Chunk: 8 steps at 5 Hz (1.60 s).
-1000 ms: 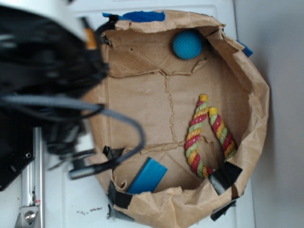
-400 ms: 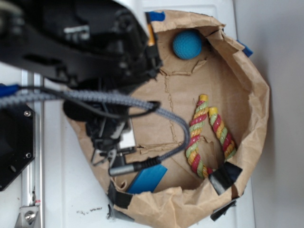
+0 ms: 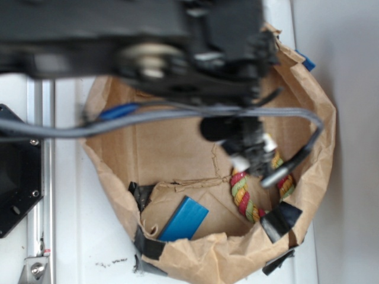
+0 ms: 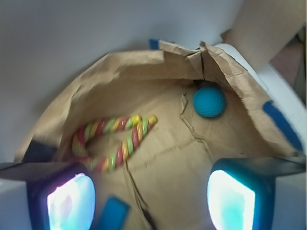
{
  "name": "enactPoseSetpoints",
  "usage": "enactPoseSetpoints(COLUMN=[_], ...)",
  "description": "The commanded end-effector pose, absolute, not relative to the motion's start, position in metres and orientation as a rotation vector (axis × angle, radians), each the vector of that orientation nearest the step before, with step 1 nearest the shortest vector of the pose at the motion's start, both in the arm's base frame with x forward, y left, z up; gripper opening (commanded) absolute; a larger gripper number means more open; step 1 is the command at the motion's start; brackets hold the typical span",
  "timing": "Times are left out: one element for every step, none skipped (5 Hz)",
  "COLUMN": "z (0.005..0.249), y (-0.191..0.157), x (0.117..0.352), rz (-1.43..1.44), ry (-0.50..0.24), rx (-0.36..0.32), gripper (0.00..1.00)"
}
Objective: Grab the blue ball.
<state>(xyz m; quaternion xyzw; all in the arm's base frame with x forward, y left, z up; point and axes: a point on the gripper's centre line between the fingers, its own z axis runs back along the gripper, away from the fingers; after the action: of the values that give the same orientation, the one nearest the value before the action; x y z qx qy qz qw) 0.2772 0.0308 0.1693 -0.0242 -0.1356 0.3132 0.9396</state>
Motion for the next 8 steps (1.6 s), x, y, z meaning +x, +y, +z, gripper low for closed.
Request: enactPoseSetpoints(z=[0.154, 0.154, 0.154, 0.154, 0.154, 0.116, 0.111, 0.110], y=[0.082, 0.082, 0.082, 0.082, 0.082, 0.058, 0.024, 0.008], x=[0.292, 0.292, 0.292, 0.292, 0.292, 0.296, 0.288, 0.284], rz=[0.777, 0.777, 0.777, 0.777, 0.777, 0.735, 0.627, 0.615], ry=[-0.364, -0.364, -0.364, -0.364, -0.364, -0.385, -0.394, -0.389], rx=[-0.050, -0.050, -0.050, -0.050, -0.050, 0.097, 0.094, 0.097], gripper=[1.00, 1.00, 1.00, 1.00, 1.00, 1.00, 1.00, 1.00])
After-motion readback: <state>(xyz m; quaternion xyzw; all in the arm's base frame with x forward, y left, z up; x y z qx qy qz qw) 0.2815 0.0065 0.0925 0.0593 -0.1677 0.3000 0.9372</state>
